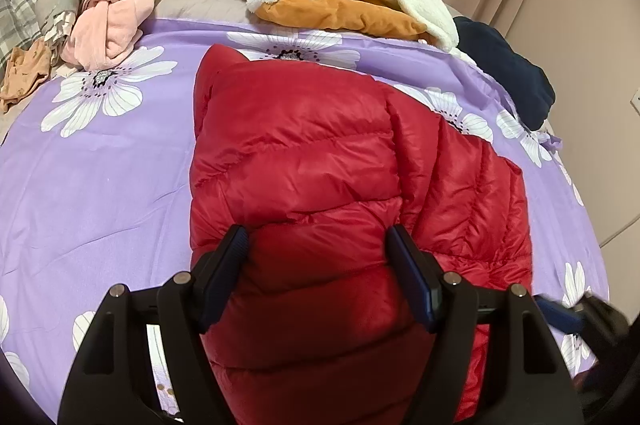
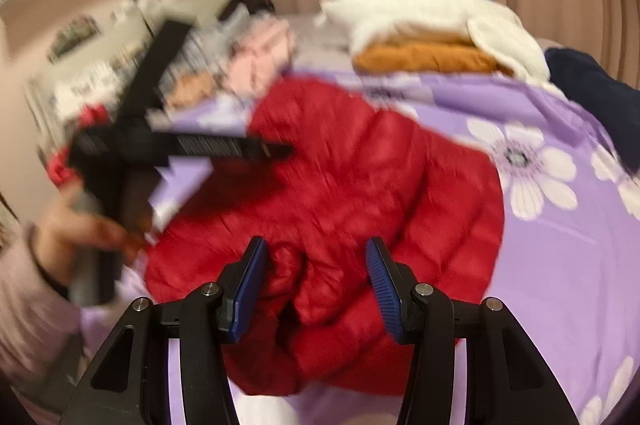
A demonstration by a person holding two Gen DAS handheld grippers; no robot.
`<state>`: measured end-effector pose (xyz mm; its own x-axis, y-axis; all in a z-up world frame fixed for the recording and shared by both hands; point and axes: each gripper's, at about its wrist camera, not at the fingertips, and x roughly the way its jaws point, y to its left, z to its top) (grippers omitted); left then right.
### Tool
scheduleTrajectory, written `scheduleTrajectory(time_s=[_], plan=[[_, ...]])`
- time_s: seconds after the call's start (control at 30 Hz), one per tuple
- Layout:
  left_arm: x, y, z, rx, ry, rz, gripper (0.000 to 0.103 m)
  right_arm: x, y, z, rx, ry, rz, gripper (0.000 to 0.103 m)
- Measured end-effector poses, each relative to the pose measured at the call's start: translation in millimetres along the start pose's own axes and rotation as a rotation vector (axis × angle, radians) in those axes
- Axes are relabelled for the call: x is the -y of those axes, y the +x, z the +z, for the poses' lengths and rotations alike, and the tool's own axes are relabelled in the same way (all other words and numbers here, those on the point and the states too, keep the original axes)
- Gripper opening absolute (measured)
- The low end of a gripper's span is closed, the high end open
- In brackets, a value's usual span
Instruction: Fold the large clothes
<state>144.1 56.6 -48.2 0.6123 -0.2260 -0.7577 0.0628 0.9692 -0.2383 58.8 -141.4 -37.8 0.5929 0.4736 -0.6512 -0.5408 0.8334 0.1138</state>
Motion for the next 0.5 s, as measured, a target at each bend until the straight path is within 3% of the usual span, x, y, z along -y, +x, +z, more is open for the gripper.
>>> scheduleTrajectory(time_s=[0.13, 0.3, 0.5], plan=[[7.0, 1.5, -1.8, 0.004, 0.035, 0.008, 0.072, 15.2, 16.6, -14.0, -0.057, 0.066, 0.019, 0.051], [11.2, 4.2, -4.7, 0.012, 0.065, 0.03, 0.073, 22.1, 25.1, -18.8, -0.049, 0.084, 0.028, 0.051], [10.7, -14.4, -10.6, 0.028, 0.029, 0.019, 0.073, 19.1, 19.6, -20.5, -0.046, 0.105, 0.033, 0.051]])
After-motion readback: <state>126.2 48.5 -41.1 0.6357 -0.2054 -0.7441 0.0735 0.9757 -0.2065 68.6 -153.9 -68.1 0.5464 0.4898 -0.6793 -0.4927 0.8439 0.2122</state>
